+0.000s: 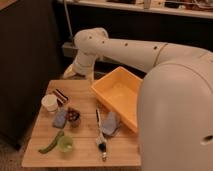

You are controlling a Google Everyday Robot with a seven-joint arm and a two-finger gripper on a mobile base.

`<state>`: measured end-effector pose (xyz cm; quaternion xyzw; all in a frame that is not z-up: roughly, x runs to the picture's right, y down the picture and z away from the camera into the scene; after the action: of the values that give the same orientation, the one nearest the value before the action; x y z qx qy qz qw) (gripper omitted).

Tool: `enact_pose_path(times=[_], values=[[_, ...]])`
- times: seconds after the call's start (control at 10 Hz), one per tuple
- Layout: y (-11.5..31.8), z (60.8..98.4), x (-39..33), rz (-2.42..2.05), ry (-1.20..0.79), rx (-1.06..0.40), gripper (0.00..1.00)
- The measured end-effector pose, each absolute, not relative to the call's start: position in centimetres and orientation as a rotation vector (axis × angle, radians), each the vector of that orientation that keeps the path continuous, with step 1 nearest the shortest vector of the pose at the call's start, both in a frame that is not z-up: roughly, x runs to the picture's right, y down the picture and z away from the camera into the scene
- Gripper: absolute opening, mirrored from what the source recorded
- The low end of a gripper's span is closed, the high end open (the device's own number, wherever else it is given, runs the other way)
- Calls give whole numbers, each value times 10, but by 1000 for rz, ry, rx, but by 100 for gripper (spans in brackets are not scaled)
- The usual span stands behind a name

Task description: Place towel in paper cup

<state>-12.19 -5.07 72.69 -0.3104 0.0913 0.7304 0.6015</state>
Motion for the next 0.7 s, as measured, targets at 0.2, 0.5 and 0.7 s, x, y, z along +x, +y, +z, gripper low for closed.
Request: enact_pose_path(times=[0.2,0.5,0.7], values=[[-24,726,-86,1715,273,-733,80],[51,708,-47,1768,372,-750,80],[105,700,-27,1813,446,-757,80]])
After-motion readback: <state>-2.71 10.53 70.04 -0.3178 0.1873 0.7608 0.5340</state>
